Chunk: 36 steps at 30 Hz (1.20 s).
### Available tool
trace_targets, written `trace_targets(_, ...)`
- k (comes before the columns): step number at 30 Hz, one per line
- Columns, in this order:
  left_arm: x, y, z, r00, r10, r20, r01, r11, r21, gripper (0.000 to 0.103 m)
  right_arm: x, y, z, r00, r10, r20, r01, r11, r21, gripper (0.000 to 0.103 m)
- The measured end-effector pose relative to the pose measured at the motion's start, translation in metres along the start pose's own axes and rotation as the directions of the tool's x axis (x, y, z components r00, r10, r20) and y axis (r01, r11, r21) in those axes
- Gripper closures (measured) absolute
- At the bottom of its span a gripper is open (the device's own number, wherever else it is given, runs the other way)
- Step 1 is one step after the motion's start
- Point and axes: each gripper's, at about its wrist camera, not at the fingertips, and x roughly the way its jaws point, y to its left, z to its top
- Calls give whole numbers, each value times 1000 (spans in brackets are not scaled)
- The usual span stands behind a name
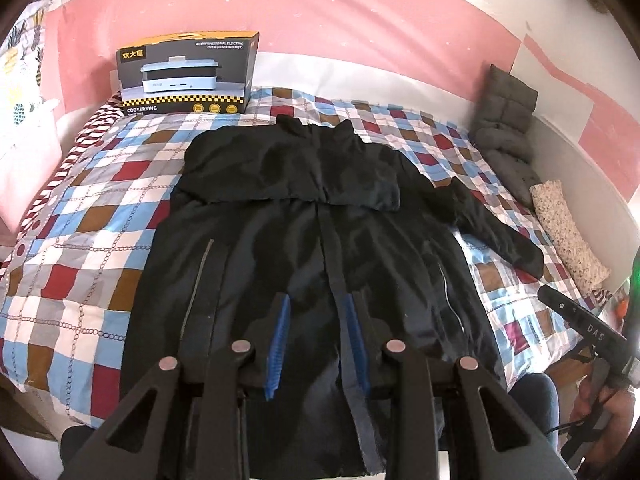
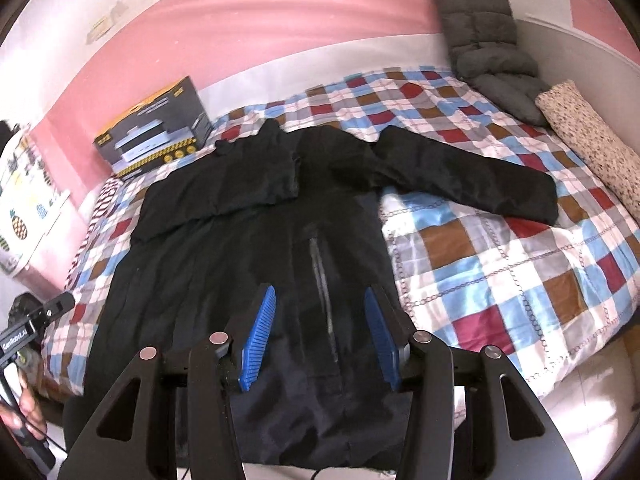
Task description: Fold large clothes
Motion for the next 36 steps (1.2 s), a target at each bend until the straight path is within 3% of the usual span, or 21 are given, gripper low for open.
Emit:
trace_targets(4, 8, -3, 2, 1000, -11, -11, 11, 1000, 2, 72, 6, -22, 5, 1000, -2, -3, 2, 998, 66, 55)
trace_targets(8, 19, -5, 9, 1000, -4, -17, 5, 1000, 22, 72, 19, -53, 10, 1000, 7, -15, -4, 987, 161, 44)
trace_targets(17, 55, 0, 33, 999, 33, -17, -33, 999, 35, 72, 59, -124, 27, 998, -41, -42, 52, 947, 316, 43)
trace_targets(28, 111, 14, 45, 996, 51, -74, -50, 998, 23, 72, 138, -220, 46, 993, -69, -100, 112, 841, 530, 42)
trace_targets(36, 140, 26, 42, 990, 74, -119, -73, 997, 10, 72, 176, -278, 59, 996, -68, -56, 88, 744, 663, 42)
